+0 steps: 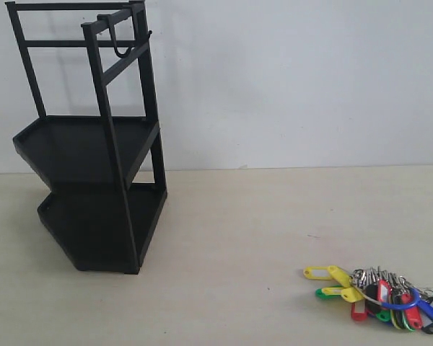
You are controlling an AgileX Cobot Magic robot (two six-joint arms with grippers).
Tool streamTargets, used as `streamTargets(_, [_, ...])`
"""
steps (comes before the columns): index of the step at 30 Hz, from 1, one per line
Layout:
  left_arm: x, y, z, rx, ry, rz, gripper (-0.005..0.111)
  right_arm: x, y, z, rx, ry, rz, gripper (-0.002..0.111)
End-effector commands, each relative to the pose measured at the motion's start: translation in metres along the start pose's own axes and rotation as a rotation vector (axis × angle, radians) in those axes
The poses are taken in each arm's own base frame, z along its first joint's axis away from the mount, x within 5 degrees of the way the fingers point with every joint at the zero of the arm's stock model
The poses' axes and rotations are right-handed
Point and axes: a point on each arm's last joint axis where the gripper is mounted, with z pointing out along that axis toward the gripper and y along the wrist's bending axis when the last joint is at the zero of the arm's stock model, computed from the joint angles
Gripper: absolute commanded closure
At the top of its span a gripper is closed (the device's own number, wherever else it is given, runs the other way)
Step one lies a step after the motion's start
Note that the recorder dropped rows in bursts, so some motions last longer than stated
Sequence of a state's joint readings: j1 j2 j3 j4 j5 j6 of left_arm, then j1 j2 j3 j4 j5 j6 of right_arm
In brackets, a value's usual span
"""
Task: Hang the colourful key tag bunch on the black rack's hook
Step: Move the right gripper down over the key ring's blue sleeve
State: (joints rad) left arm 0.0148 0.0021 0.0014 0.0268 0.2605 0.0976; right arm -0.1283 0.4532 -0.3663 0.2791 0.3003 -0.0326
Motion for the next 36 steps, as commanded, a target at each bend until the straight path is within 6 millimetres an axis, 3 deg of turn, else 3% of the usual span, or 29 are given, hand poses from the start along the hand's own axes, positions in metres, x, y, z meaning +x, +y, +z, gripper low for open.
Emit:
streamTargets(1, [-0.001, 0.000, 0.000, 0.001, -0.010, -0.004, 0.102, 0.008, -0.002, 0.016, 0.026, 0.135, 0.094, 0.108])
streamTargets(11, [-0.001, 0.000, 0.000, 0.001, -0.010, -0.004, 0.102, 0.043, -0.010, 0.084, 0.112, 0.639, 0.188, 0.108])
streamTargets(16, [-0.001, 0.000, 0.000, 0.001, -0.010, -0.004, 0.102, 0.038, -0.011, 0.120, 0.127, 0.699, 0.236, 0.108])
streamTargets(20, [-0.001, 0.000, 0.000, 0.001, -0.010, -0.004, 0.102, 0.039, -0.010, 0.147, 0.143, 0.720, 0.378, 0.108])
streamTargets(22, [-0.001, 0.000, 0.000, 0.001, -0.010, -0.004, 0.102, 0.042, -0.011, 0.159, 0.162, 0.713, 0.450, 0.103])
streamTargets(24, [-0.001, 0.000, 0.000, 0.001, -0.010, -0.004, 0.102, 0.049, -0.013, 0.168, 0.198, 0.717, 0.524, 0.084])
streamTargets(25, [-0.001, 0.000, 0.000, 0.001, -0.010, -0.004, 0.102, 0.054, -0.015, 0.173, 0.233, 0.720, 0.611, 0.066])
streamTargets(27, [-0.001, 0.000, 0.000, 0.001, -0.010, -0.004, 0.102, 0.059, -0.017, 0.178, 0.283, 0.714, 0.723, 0.050])
streamTargets(36, [-0.001, 0.000, 0.000, 0.001, -0.010, -0.004, 0.102, 0.080, -0.023, 0.188, 0.358, 0.776, 0.788, 0.049])
